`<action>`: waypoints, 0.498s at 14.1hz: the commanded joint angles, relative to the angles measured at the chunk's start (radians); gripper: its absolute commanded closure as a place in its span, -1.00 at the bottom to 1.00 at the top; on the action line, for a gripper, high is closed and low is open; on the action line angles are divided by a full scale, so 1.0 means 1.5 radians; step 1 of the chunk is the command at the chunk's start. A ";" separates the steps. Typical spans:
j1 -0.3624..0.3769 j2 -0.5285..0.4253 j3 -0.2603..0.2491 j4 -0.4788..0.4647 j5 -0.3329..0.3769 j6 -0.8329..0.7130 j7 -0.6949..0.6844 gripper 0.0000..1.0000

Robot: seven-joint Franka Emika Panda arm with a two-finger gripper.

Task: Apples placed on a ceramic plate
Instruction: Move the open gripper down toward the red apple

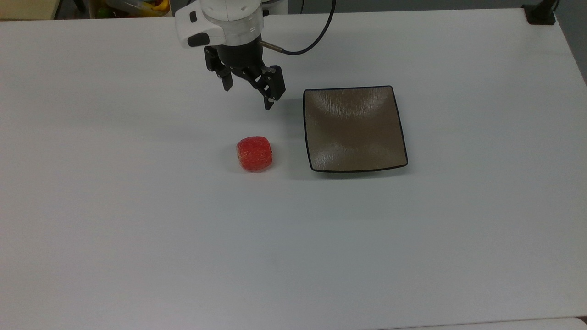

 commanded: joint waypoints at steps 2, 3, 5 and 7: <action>0.008 0.020 -0.003 -0.006 0.010 0.060 0.093 -1.00; 0.009 0.026 -0.003 -0.006 0.008 0.069 0.115 -1.00; 0.014 0.035 -0.003 -0.009 0.002 0.104 0.170 -1.00; 0.011 0.042 -0.003 -0.008 0.001 0.131 0.216 -1.00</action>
